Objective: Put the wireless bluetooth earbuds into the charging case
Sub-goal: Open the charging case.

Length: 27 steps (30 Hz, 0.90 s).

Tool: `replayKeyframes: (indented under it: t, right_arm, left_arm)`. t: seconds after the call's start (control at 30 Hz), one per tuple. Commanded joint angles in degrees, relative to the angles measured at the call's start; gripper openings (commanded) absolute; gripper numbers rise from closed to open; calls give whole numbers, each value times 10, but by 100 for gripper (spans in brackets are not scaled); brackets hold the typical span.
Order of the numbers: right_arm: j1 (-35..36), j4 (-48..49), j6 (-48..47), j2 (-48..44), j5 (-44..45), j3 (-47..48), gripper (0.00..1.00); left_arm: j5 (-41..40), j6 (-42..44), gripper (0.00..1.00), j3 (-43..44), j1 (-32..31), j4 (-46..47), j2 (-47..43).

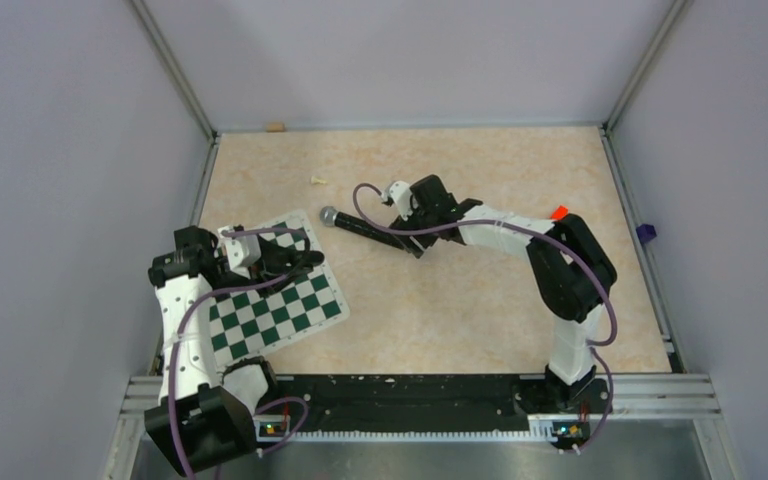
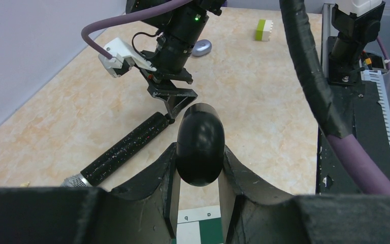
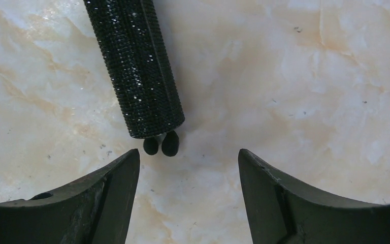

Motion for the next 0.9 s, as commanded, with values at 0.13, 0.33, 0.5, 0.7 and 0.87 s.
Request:
replayKeyframes:
  t: [0.13, 0.33, 0.5, 0.7, 0.87]
  right_arm:
    - [24, 16, 12, 12, 19, 11, 71]
    - [34, 23, 2, 29, 71, 14, 72]
    - [34, 28, -5, 34, 102, 10, 72]
    - [33, 32, -29, 12, 139, -1, 72]
    - [26, 30, -43, -13, 143, -15, 73]
  left_arm:
    - [75, 21, 0, 16, -2, -11, 2]
    - [74, 21, 0, 16, -2, -11, -1]
    - [74, 22, 0, 15, -1, -11, -1]
    - [75, 23, 0, 15, -2, -11, -1]
    - [74, 24, 0, 14, -2, -11, 1]
